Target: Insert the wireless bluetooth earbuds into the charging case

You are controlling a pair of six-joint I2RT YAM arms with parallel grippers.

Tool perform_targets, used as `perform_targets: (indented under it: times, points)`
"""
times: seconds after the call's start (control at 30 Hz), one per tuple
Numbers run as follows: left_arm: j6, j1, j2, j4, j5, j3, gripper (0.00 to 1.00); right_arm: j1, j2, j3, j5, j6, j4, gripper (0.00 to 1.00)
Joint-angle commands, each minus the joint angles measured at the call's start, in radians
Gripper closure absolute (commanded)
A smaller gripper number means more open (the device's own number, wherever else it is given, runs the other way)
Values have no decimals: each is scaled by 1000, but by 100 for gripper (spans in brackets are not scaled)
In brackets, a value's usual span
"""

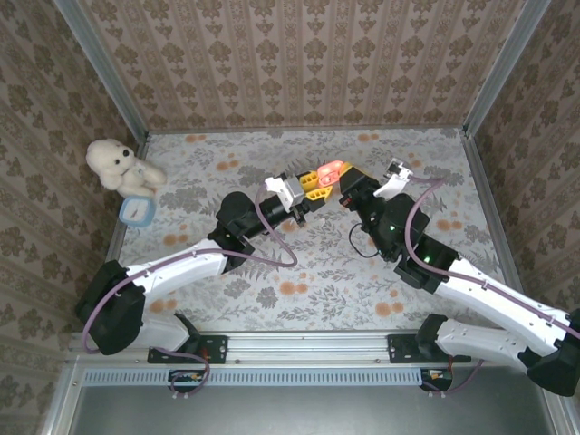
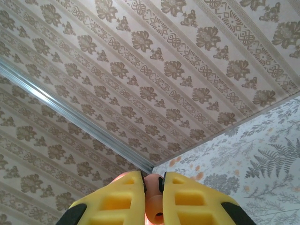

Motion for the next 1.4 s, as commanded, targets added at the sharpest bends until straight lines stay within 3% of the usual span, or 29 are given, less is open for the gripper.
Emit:
perform_targets:
  times: [0.0, 0.27, 0.47, 0.83, 1.07, 1.37]
  points:
    - [22, -7, -38, 51, 14, 13, 100, -3, 30, 32, -49, -36, -47, 89]
    - [27, -5, -45, 41, -2, 13, 100, 7, 46, 31, -49, -29, -86, 88]
    - [24, -5, -40, 24, -7, 19, 100, 8, 40, 29, -37, -10, -112, 74]
    - [-7, -5, -11, 68, -17, 4, 100, 4, 27, 61, -26, 8, -163, 58]
    - [-22, -6, 5, 97, -33, -15, 100, -2, 14, 85, -46, 24, -206, 28]
    - [-25, -4, 9, 113, -49, -36, 100, -8, -1, 141, -104, 12, -236, 7]
